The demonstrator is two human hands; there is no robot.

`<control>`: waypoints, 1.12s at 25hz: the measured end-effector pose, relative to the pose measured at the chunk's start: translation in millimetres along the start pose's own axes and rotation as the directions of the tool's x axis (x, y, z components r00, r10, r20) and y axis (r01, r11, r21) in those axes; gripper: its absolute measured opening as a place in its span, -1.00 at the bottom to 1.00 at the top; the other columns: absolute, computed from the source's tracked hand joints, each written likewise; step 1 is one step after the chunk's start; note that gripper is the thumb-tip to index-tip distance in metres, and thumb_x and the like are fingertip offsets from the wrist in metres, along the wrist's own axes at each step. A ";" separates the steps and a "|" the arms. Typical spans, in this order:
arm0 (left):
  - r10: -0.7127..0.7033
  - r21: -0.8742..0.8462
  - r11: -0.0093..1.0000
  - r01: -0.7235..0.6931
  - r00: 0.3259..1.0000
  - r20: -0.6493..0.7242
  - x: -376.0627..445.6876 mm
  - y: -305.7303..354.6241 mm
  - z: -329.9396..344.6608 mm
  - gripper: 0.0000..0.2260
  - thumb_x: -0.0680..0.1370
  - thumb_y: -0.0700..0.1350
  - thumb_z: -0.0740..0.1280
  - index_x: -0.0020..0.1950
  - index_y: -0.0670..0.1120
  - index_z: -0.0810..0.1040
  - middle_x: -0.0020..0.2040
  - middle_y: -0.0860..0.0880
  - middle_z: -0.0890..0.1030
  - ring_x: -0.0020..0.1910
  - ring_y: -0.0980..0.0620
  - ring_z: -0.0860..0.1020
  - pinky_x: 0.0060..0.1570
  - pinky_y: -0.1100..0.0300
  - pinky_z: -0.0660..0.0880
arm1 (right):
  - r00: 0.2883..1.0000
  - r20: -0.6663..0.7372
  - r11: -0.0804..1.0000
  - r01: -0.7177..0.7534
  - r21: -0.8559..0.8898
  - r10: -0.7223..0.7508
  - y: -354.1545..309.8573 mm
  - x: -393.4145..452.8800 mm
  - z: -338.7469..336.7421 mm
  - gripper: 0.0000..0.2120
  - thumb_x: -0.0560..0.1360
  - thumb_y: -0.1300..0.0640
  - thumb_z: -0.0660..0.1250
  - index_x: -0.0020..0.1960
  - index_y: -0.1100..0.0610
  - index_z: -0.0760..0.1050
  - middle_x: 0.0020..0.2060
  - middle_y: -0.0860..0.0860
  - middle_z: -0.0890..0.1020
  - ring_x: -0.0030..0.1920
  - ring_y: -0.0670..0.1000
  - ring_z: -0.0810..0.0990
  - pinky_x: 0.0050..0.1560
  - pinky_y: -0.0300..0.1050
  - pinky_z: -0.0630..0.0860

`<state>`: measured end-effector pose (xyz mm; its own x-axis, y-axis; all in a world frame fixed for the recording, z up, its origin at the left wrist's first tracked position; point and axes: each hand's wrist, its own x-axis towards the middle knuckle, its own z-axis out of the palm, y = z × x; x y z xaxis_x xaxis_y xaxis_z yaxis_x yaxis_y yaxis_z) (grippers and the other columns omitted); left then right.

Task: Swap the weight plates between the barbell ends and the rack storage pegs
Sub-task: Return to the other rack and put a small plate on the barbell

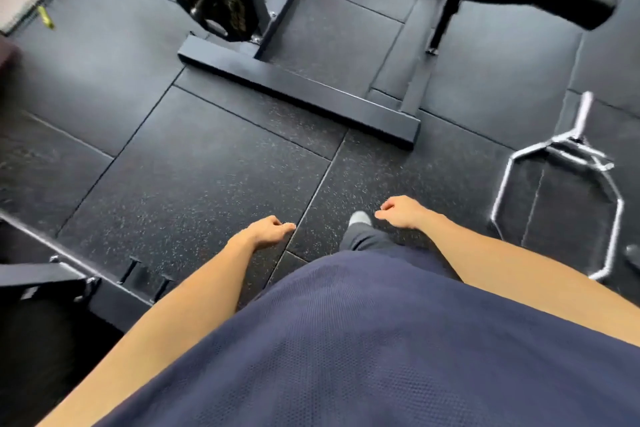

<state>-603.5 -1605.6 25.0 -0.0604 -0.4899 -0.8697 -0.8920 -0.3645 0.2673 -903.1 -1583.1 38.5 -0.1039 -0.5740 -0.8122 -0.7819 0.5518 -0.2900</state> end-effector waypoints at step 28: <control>-0.419 -0.724 0.639 0.260 0.907 -0.044 191.8 -59.3 -420.4 -0.65 0.59 0.21 0.19 0.08 -0.07 0.43 -0.10 -0.05 0.49 -0.25 -0.01 0.39 -0.27 0.12 0.26 | 0.799 0.468 0.610 0.595 -0.524 -0.377 -630.5 358.3 -190.9 -0.55 0.54 -0.06 0.31 0.26 0.25 0.51 0.21 0.15 0.58 0.20 0.13 0.54 0.24 -0.01 0.45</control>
<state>-373.9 -2010.9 16.7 0.3390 -0.3266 -0.8823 -0.2614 -0.9336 0.2452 -564.7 -2252.2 27.0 0.4998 -0.3835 -0.7766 -0.8605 -0.3221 -0.3947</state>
